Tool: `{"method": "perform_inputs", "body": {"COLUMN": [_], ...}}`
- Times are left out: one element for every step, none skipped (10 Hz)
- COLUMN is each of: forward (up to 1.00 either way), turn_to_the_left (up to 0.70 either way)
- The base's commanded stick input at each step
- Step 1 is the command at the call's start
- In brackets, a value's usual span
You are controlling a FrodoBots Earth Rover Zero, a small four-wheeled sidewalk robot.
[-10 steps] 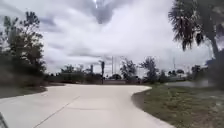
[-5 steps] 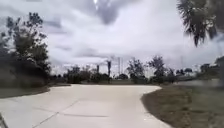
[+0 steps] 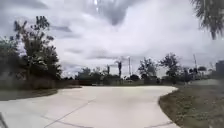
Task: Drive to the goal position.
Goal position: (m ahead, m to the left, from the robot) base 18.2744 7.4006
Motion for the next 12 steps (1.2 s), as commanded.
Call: {"method": "perform_inputs", "body": {"forward": [0.85,0.85,0.85,0.85,0.85,0.85,0.85,0.85,0.85,0.85,0.85,0.85], "turn_to_the_left": [0.00,0.00,0.00,0.00,0.00,0.00,0.00,0.00,0.00,0.00,0.00,0.00]}}
